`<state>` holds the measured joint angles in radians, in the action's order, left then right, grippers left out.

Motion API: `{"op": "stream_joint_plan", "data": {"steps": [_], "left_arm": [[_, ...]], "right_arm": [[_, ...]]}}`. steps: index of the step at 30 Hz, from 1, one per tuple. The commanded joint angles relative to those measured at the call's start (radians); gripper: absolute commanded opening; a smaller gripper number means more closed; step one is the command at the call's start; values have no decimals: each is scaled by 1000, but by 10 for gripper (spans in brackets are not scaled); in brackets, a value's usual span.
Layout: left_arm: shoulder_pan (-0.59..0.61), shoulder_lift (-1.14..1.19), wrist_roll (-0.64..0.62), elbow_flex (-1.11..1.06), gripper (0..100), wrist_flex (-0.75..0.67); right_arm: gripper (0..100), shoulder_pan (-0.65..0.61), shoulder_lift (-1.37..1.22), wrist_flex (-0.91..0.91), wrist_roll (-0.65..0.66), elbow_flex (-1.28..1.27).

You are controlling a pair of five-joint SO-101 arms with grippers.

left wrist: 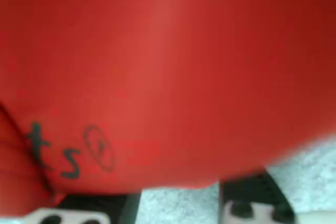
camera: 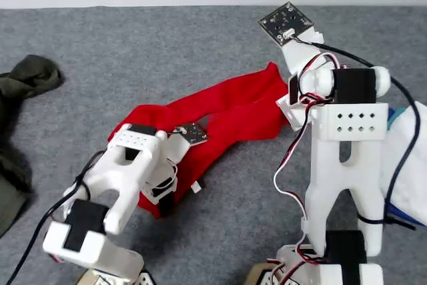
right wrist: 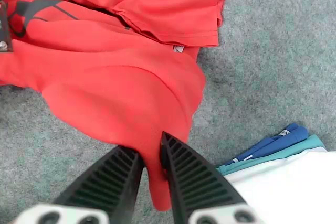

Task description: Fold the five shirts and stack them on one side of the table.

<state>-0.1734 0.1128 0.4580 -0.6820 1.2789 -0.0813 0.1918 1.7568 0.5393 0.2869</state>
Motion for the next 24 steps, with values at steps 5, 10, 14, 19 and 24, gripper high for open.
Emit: {"op": "stream_joint_plan", "data": {"steps": [5, 10, 14, 19, 24], "left_arm": [[-37, 216, -48, 171, 2, 55], [14, 138, -48, 211, 4, 98], [80, -98, -48, 295, 4, 222], [221, -413, -49, 509, 4, 319], [316, -574, -49, 719, 4, 318]], "right_arm": [[9, 15, 41, 39, 5, 41], [9, 16, 42, 39, 6, 41], [9, 33, 45, 39, 6, 48], [9, 74, 104, 38, 6, 74], [9, 74, 197, 36, 9, 144]]}}
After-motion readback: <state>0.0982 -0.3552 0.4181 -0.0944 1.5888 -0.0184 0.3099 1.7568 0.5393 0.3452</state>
